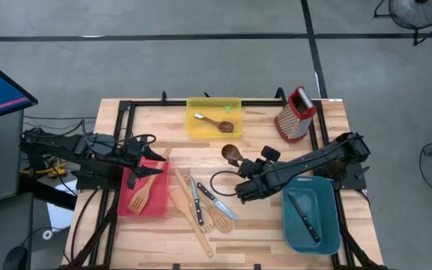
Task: Pick & Place Kitchen Items
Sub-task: Put the brown serving spoon into the yellow bin
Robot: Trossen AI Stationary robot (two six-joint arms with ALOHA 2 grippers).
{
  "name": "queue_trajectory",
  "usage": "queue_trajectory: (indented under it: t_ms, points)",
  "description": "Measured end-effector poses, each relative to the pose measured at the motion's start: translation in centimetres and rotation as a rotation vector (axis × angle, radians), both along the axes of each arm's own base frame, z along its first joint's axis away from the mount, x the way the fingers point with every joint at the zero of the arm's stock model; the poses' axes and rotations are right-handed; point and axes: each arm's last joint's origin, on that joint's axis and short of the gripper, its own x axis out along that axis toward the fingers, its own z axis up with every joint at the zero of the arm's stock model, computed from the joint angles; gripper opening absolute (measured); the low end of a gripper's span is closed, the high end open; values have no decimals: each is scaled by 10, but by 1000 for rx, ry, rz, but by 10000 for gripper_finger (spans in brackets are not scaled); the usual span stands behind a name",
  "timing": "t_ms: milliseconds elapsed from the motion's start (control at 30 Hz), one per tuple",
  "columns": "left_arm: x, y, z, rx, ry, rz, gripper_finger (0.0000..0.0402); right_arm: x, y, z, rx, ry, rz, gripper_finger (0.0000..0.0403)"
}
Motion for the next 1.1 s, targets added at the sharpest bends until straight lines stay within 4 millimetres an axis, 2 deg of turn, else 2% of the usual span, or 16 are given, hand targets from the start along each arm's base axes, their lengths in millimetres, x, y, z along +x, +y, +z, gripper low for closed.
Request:
queue_trajectory:
  t_ms: [300,500,600,867,1100]
  points:
    - [1,0,-2,-5,3,1,182,0,3,-14,29,-24,-6,48]
    - [6,-1,-28,-34,61,13,184,2,4,-23,49,-61,-2,48]
    - [11,-3,-39,-41,34,15,184,3,4,-27,59,-72,-2,48]
    - [37,-7,-65,91,5,44,203,8,5,-26,83,-123,-1,48]
    - [68,-12,-85,151,48,94,252,15,8,-25,108,-186,24,48]
